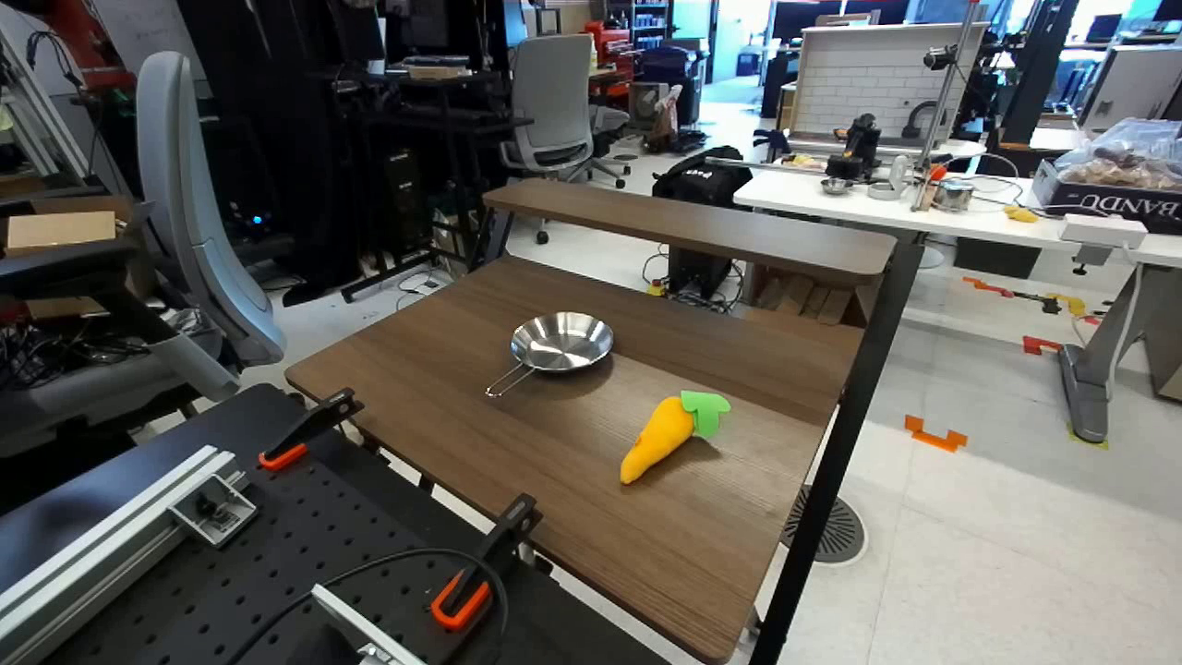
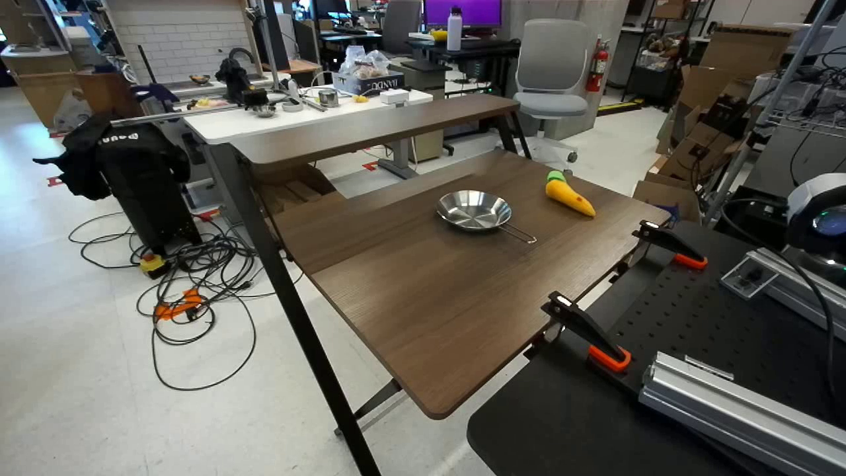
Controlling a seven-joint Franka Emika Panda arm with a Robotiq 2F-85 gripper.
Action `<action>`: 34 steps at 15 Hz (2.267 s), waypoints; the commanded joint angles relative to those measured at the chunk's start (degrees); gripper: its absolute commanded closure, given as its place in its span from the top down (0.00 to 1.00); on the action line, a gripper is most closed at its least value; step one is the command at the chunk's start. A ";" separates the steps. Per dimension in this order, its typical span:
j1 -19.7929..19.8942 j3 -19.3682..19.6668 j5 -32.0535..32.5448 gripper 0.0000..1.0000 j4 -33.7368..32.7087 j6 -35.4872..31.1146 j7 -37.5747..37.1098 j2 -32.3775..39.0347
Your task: Put the carrot plushie in the pan
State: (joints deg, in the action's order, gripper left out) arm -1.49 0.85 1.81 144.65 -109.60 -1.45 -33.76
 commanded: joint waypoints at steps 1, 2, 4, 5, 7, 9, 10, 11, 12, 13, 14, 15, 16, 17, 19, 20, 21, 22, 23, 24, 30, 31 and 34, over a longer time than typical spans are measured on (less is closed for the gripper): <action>1.03 -0.11 0.11 1.00 0.25 -1.05 0.41 1.27; 1.12 0.01 0.15 1.00 0.45 -1.31 0.51 1.78; 1.41 0.43 0.25 1.00 1.01 -1.93 0.80 2.98; 1.59 0.72 0.26 1.00 1.29 -2.31 1.02 3.73; 2.30 1.33 0.33 1.00 1.78 -3.33 1.12 5.61; 3.31 2.07 0.53 1.00 2.03 -5.29 1.27 8.31; 3.76 2.45 0.59 1.00 2.11 -6.16 1.40 9.65; 4.26 2.97 0.56 1.00 2.13 -7.42 1.69 11.34; 4.71 3.31 0.60 1.00 1.96 -8.27 1.82 12.96; 5.23 3.73 0.69 1.00 1.87 -9.63 2.00 14.85; 5.68 4.06 0.74 1.00 1.64 -10.67 2.11 16.70; 6.10 4.50 0.72 1.00 1.26 -11.87 2.36 18.82; 6.47 4.84 0.73 1.00 0.98 -12.87 2.50 20.60; 6.91 5.25 0.72 1.00 0.55 -14.14 2.76 22.75; 7.61 5.96 0.77 1.00 -0.46 -16.26 3.12 26.57; 7.95 6.25 0.85 1.00 -1.26 -16.99 3.26 28.54; 8.40 6.57 1.02 1.00 -2.09 -17.93 3.36 30.47; 8.74 6.90 1.01 1.00 -3.25 -18.51 3.56 32.58; 9.00 7.22 0.95 1.00 -4.64 -18.76 3.73 34.55; 9.29 7.46 1.00 1.00 -6.03 -19.16 3.80 36.41; 9.67 7.86 2.24 1.00 -16.15 -18.81 3.42 46.54; 9.55 7.83 2.85 1.00 -17.42 -19.18 3.25 47.91; 9.31 7.71 4.17 1.00 -20.85 -19.75 3.14 52.03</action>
State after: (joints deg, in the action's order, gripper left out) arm 7.84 8.65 4.19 128.18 -128.35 1.38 13.43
